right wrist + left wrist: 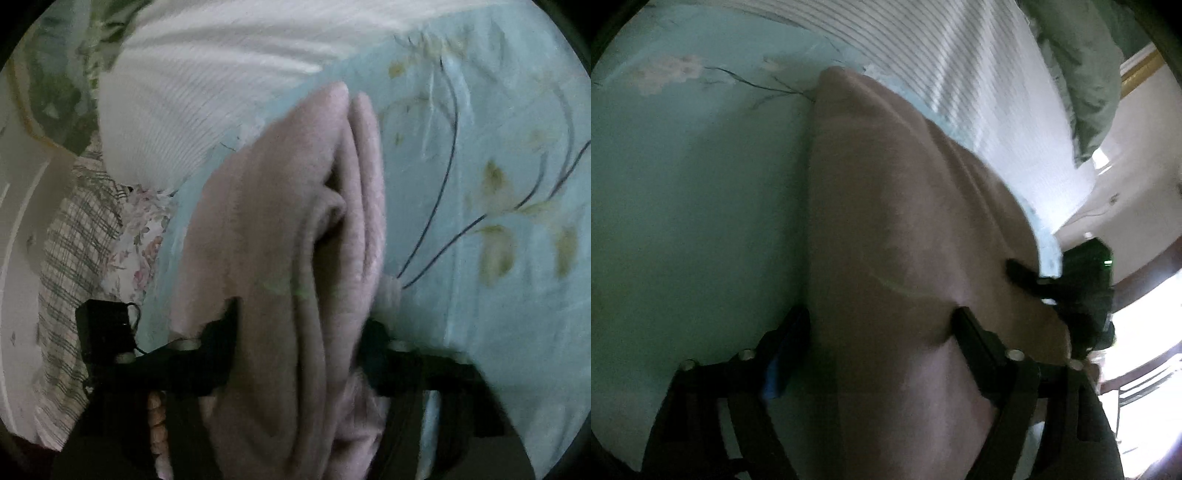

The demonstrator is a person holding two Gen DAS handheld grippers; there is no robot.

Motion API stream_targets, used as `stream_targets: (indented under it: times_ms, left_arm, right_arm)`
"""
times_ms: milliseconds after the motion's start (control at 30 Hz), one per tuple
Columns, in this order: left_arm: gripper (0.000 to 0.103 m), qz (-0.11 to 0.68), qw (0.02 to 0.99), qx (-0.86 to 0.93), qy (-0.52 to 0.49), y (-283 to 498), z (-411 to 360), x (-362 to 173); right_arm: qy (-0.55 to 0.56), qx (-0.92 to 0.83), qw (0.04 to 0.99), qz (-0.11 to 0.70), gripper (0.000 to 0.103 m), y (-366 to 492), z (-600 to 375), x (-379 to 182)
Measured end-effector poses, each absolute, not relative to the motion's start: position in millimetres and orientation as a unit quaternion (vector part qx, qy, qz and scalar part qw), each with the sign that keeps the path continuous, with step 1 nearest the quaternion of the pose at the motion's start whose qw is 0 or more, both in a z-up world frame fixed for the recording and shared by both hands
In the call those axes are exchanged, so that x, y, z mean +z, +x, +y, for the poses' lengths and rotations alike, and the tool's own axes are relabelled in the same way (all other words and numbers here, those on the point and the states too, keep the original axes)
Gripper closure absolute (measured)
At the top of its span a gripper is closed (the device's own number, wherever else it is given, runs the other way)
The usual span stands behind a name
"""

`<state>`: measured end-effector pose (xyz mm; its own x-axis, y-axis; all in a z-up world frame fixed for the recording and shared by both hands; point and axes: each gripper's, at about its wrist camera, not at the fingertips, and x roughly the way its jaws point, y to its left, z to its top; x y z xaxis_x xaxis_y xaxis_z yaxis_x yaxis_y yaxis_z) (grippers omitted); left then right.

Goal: Fold small clothes

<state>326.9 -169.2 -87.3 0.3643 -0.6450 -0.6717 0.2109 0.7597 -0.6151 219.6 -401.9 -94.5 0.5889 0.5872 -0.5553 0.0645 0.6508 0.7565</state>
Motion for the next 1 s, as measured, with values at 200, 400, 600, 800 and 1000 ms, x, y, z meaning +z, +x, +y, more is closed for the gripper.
stream_targets:
  times_ms: [200, 400, 600, 800, 1000]
  left_arm:
    - [0.061, 0.478, 0.8, -0.282, -0.228, 323.9, -161.4, -78.6]
    - [0.062, 0.442, 0.825, -0.279, -0.215, 267.8, -114.5, -40.6]
    - [0.062, 0.422, 0.847, -0.245, -0.211, 207.9, -39.5, -18.9]
    - [0.062, 0.418, 0.856, -0.199, -0.229, 160.3, 32.1, -23.1]
    - [0.052, 0.457, 0.834, -0.164, -0.26, 143.7, 66.1, -67.2]
  right_arm:
    - [0.398, 0.182, 0.806, 0.397, 0.068, 205.9, -378.9, -77.9]
    - [0.369, 0.238, 0.803, 0.402, 0.068, 196.0, -310.1, -60.0]
    - [0.356, 0.308, 0.784, 0.405, 0.068, 198.8, -234.9, -57.9]
    - [0.346, 0.336, 0.762, 0.433, 0.068, 199.7, -181.5, -80.9]
    - [0.365, 0.309, 0.759, 0.441, 0.062, 194.4, -186.7, -96.8]
